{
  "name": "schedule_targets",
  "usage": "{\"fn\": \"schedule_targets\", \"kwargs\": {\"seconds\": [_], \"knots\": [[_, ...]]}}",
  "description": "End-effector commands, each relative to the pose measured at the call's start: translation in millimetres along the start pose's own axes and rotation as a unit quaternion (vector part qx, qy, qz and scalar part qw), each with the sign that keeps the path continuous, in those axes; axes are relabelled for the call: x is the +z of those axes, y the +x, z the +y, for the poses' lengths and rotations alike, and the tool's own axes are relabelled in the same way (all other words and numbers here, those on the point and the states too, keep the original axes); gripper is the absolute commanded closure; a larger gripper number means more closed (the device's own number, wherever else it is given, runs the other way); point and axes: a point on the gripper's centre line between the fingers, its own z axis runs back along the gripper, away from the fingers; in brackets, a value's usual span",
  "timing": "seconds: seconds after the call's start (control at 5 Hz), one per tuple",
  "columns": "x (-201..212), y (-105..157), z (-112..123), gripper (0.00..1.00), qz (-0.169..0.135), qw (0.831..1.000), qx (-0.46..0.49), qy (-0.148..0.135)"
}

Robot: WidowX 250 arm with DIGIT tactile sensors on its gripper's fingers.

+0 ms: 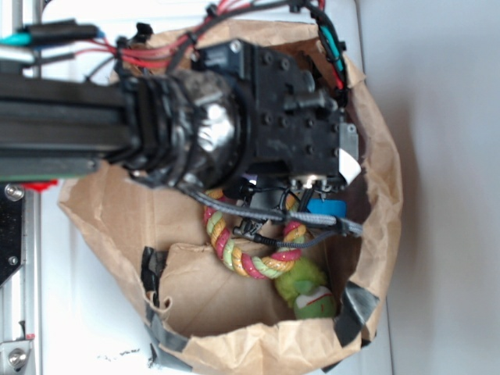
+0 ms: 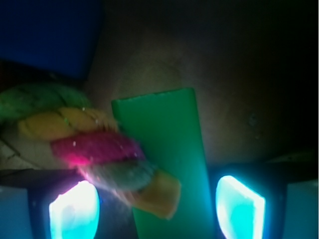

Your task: Grab the green block.

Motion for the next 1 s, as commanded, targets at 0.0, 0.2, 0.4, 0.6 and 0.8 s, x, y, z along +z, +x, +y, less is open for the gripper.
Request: {"fn": "schedule_targets", "kwargs": {"seconds": [0.0, 0.2, 0.4, 0.6, 0.8], "knots": [[0.2, 9.6, -19.8, 0.0, -0.01, 0.999, -0.029, 0.015], [-7.6, 15.1, -17.5, 0.0, -0.002, 1.0, -0.027, 0.016], [-12.4, 18.5, -16.3, 0.0, 0.001, 0.999, -0.028, 0.016], [-16.5, 20.2, -15.7, 0.0, 0.004, 0.999, -0.028, 0.025], [-15.3, 19.4, -13.9, 0.06, -0.001, 0.999, -0.023, 0.023]]}}
